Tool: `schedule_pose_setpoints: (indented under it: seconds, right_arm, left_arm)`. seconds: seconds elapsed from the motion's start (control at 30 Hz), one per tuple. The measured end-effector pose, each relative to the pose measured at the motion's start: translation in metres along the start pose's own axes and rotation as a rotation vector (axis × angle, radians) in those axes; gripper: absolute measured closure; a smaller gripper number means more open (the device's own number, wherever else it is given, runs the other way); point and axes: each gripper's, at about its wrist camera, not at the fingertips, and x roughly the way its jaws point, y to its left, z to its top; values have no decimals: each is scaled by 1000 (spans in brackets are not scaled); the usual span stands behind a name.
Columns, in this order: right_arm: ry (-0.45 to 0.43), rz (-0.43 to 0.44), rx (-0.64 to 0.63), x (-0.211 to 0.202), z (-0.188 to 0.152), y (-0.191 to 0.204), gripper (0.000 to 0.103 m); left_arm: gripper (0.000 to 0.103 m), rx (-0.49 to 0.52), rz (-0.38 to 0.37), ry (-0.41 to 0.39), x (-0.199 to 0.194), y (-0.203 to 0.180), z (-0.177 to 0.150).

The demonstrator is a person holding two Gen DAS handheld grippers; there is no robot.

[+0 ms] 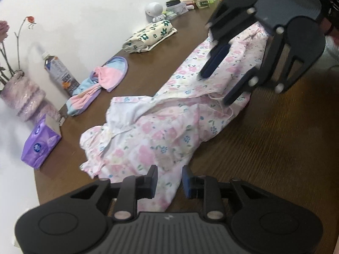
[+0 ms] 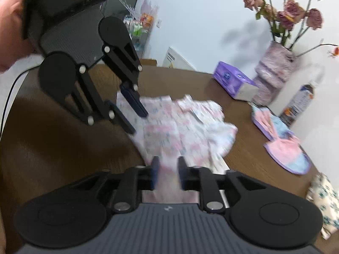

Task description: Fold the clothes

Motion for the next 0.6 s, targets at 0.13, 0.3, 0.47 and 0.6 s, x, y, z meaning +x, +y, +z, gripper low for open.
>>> schedule_pose_setpoints:
  seconds: [0.13,0.3,0.47,0.6]
  right_arm:
    - [124,-60,7,-19,-33,-8,65]
    - [206,-86,33,-28,-61,-19,60]
    - [207,-39,90,-29,-73,-34,59]
    - [202,65,196,-28,-80,-53,74]
  left_arm:
    - [77,-36,-14,2,12,0,4]
    - [73,-81,-9,30,16,0,6]
    - [81,-114,-45,57,14,0,6]
    - [81,-140,-61,75,10,-3,5]
